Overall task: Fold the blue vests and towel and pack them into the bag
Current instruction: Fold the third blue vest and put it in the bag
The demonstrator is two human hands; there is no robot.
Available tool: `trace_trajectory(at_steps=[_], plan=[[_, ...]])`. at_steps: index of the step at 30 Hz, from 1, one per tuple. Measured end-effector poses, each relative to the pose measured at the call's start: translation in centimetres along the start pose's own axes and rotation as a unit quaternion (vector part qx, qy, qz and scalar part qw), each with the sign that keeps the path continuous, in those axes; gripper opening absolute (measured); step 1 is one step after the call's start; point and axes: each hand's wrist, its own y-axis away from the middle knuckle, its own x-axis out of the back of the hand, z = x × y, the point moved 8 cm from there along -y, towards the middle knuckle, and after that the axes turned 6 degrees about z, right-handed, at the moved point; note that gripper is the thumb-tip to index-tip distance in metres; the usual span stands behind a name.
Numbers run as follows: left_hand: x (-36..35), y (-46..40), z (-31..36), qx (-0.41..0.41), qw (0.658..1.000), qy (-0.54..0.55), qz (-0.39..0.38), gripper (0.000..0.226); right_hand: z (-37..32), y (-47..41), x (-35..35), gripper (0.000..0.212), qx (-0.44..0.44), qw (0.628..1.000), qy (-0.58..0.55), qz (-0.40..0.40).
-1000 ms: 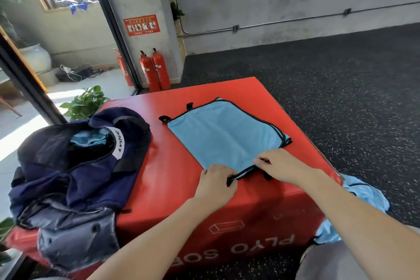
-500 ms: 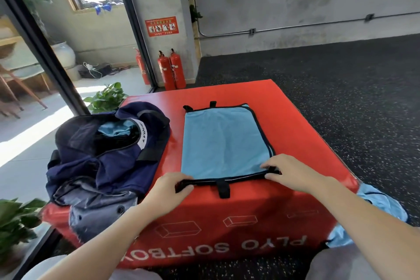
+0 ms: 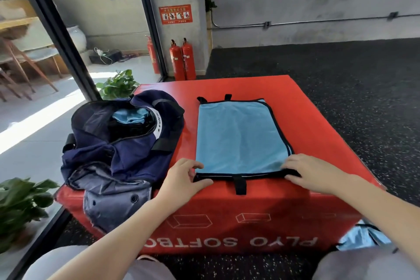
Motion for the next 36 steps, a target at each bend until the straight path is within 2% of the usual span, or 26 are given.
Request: trace_trajectory(at_steps=[3,5,8,14,19,22,31,33,36], plan=[[-0.7,1.2,0.4,-0.030,0.999,-0.029,-0.006,0.033,0.3,0.0,0.0,0.031,-0.014,0.999,-0.018,0.033],[-1.2,1.8,-0.3,-0.023,0.999,-0.038,-0.008,0.031,-0.4,-0.7,0.6,0.038,-0.011,0.997,-0.018,0.074],[-1.3,2.1,-0.7,-0.022,0.999,-0.042,0.017,0.028,-3.6,-2.4,1.2,0.042,0.021,0.993,-0.054,0.099],[-1.0,2.4,-0.8,-0.017,0.998,-0.036,0.054,0.025,-12.2,-7.5,1.4,0.029,0.086,0.974,-0.173,0.120],[-1.0,3.1,-0.5,-0.042,0.997,-0.022,0.062,0.013,-17.5,-11.0,0.1,0.027,0.128,0.967,-0.209,0.066],[-0.8,3.5,-0.5,-0.062,0.996,-0.013,0.065,0.011,-17.9,-12.2,-1.1,0.035,0.109,0.974,-0.199,0.019],[0.5,6.0,1.1,-0.224,0.966,-0.066,0.110,0.013,-16.6,-13.3,-3.4,0.042,0.082,0.973,-0.215,-0.022],[0.2,6.1,0.8,-0.236,0.964,-0.078,0.094,0.020,-16.5,-13.2,-3.7,0.042,0.078,0.972,-0.221,-0.020],[0.0,5.7,0.6,-0.202,0.973,-0.086,0.076,0.039,-16.6,-13.0,-3.7,0.041,0.078,0.971,-0.226,-0.013]])
